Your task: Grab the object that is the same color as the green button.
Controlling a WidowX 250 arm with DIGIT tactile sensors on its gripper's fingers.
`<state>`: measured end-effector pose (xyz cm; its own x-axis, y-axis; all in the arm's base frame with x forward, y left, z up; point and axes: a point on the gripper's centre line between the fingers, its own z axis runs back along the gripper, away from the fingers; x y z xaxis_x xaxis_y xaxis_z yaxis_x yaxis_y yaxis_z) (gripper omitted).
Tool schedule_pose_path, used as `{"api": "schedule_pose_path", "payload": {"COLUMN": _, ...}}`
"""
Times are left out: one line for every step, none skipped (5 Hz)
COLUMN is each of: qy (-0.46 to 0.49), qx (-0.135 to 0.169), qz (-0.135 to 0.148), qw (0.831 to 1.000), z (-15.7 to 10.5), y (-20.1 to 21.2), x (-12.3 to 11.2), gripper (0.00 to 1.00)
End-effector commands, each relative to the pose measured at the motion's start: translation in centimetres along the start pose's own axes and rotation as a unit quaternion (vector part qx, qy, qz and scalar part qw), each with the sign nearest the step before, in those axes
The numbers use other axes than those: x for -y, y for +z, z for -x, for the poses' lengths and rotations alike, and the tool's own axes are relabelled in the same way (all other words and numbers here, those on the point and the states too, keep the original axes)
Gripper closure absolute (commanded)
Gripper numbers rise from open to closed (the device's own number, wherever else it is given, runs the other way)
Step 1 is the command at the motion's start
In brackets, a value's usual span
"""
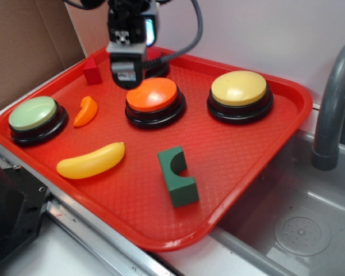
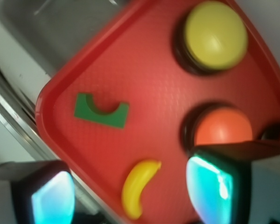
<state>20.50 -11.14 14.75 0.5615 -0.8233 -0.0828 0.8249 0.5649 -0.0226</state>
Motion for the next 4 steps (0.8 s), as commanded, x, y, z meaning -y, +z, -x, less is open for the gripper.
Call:
{"api": "schedule_pose_path", "payload": {"qy": -0.258, "qx": -0.007, "qz": -0.018, "qw": 0.966, "z": -0.6, "y": -4.2, "x": 2.4, "gripper": 0.0}}
{"api": "schedule_pose_path", "payload": {"qy": -0.375, "qx": -0.025, "qz": -0.034, "qw": 0.926, "z": -0.5, "y": -5.4, "x": 2.1, "gripper": 0.0}}
{"api": "schedule_pose_path", "payload": {"qy": -0.436, "qx": -0.019, "qz": -0.041, "qw": 0.899, "z": -1.1, "y": -7.4, "x": 2.2, "gripper": 0.0}}
{"api": "schedule_pose_path", "payload": {"qy": -0.448, "qx": -0.013, "qz": -0.02, "qw": 0.894, "z": -1.6, "y": -9.6, "x": 3.5, "gripper": 0.0}}
